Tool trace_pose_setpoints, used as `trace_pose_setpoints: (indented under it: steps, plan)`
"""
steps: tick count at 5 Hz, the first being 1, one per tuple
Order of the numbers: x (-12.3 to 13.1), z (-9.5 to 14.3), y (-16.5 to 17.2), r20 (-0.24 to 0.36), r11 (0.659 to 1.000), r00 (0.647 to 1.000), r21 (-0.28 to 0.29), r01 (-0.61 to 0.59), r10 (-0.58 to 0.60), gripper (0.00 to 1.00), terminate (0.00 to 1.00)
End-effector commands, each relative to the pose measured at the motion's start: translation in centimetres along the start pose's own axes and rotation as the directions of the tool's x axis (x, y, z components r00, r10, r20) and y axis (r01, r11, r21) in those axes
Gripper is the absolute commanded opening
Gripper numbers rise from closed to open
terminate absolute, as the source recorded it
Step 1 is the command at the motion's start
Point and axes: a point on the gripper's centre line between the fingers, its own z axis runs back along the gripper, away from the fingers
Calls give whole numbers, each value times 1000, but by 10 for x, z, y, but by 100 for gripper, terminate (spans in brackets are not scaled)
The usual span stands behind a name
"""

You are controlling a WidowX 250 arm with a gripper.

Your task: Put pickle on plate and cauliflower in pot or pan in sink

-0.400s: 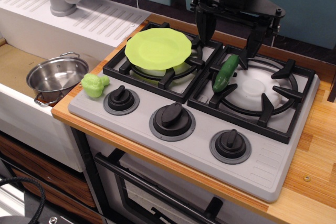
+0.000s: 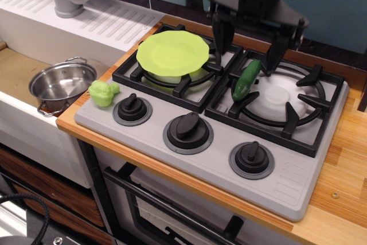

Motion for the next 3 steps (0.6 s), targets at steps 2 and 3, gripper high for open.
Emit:
trace_pose_setpoints:
  steps: [2, 3]
  plan:
    - [15, -32, -5, 120, 996, 993, -89, 24, -13, 100, 0]
    - [17, -36, -4, 141, 994, 990, -103, 40, -25, 100, 0]
